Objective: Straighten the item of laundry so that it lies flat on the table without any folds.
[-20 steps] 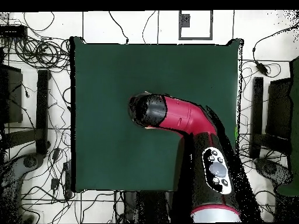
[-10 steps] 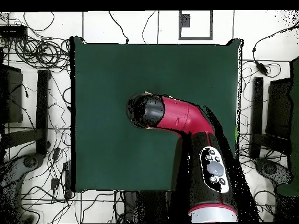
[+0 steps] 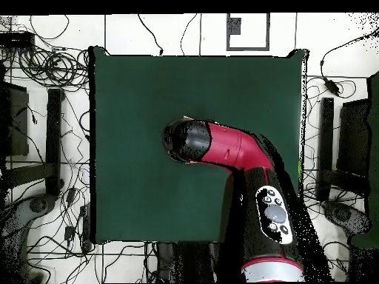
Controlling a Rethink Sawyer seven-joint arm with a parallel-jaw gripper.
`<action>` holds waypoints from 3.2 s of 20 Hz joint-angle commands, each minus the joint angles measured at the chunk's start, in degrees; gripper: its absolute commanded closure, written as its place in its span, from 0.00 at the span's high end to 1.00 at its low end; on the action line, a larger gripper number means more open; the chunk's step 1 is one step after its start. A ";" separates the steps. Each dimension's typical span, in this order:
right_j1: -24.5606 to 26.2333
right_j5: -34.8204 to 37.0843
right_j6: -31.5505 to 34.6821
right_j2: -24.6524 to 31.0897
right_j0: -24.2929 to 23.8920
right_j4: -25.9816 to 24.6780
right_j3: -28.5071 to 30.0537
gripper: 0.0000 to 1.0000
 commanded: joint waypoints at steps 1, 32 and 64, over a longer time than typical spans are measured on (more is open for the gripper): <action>4.76 -2.65 6.19 0.88 -0.63 -2.73 2.14 1.00; 7.42 -13.24 12.38 -4.20 1.85 0.58 4.20 1.00; 10.86 -10.30 3.51 -2.45 1.49 -3.92 5.27 1.00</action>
